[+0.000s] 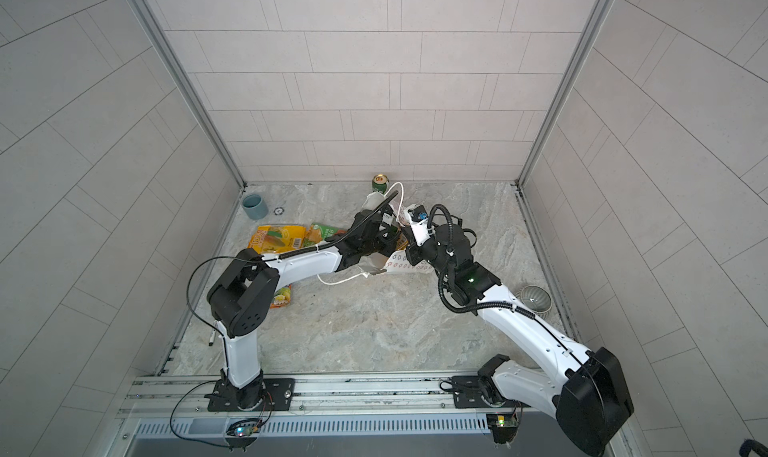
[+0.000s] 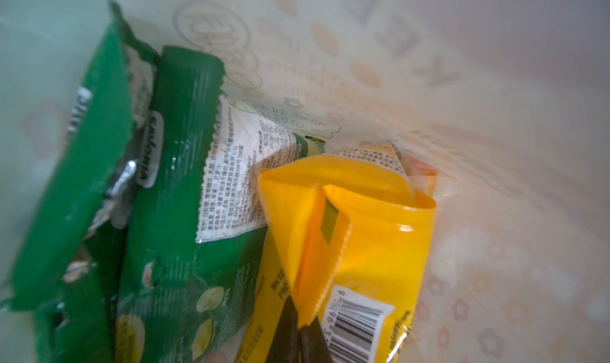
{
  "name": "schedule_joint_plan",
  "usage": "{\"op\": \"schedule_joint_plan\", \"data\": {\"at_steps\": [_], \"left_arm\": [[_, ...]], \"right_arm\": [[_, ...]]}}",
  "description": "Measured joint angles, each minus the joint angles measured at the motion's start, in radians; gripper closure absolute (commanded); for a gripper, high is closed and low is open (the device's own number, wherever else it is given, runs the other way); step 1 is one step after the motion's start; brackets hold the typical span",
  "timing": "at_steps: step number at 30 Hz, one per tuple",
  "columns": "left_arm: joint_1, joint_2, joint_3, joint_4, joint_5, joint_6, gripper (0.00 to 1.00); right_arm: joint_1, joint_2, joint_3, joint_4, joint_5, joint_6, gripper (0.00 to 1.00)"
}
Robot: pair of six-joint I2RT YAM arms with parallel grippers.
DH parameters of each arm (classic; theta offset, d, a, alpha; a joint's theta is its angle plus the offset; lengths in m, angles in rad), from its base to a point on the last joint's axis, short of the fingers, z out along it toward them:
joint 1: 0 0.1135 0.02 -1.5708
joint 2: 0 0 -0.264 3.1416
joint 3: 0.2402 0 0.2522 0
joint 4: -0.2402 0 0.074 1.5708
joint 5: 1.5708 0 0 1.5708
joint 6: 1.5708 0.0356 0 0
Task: Take the snacks out of the paper bag
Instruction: 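Reach down into the bag and close the left gripper on the yellow packet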
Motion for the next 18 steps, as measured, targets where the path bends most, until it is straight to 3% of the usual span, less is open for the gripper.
{"op": "schedule_joint_plan", "data": {"at_steps": [18], "left_arm": [[-0.024,-0.258,-0.135,-0.046,0.001,-0.037,1.00]], "right_arm": [[-0.010,0.000,0.000,0.009,0.082,0.027,1.00]]}}
